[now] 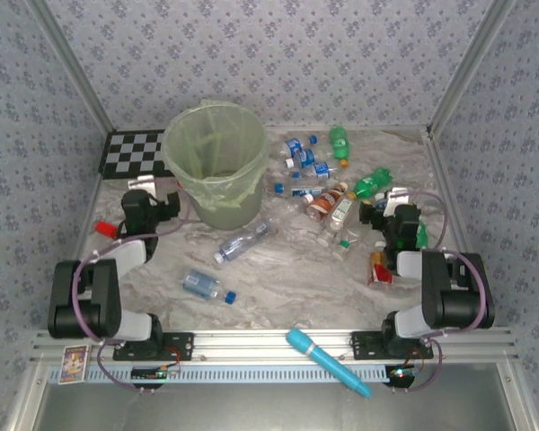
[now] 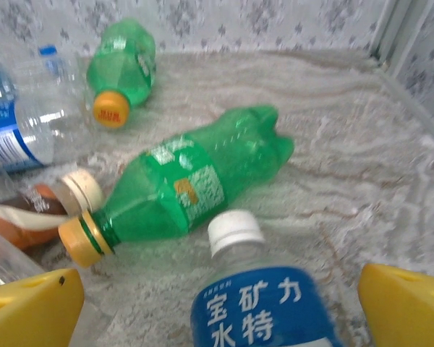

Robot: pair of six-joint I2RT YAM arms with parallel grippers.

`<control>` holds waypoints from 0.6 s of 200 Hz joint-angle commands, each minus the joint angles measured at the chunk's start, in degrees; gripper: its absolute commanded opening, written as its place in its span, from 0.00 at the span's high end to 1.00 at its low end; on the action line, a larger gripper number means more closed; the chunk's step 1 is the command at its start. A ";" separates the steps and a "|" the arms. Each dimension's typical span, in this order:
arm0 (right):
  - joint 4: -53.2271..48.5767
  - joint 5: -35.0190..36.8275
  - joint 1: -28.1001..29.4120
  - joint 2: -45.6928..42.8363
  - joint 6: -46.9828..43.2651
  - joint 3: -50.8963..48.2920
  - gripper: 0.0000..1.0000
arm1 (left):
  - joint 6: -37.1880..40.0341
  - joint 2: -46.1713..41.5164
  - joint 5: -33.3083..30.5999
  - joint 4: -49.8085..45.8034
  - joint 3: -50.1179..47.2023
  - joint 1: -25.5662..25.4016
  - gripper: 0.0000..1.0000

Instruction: Put the plastic bottles in the bin

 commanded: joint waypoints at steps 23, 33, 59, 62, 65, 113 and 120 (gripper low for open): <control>-20.39 4.52 -2.48 -11.99 12.55 4.82 0.01 | -11.11 -8.48 -5.71 -21.88 8.77 -0.03 0.00; -24.23 3.62 -4.20 -13.98 16.05 6.25 0.01 | -13.93 -9.62 -7.15 -26.09 11.02 -0.04 0.00; -38.58 6.43 -6.19 -19.20 28.07 11.20 0.00 | -20.99 -10.48 -8.12 -41.97 19.94 0.31 0.00; -40.47 6.60 -6.53 -19.92 29.74 11.87 0.00 | -21.79 -10.46 -8.13 -43.91 21.23 0.38 0.00; -42.20 6.66 -6.79 -20.61 31.06 12.45 0.00 | -22.62 -10.29 -8.19 -46.02 22.57 0.45 0.00; -50.69 -1.62 -11.10 -26.88 35.06 16.87 0.00 | -27.41 -10.16 -1.81 -56.86 31.96 0.83 0.00; -51.11 -1.29 -11.10 -26.83 34.48 17.88 0.01 | -27.86 -10.62 0.39 -56.87 32.01 0.77 0.00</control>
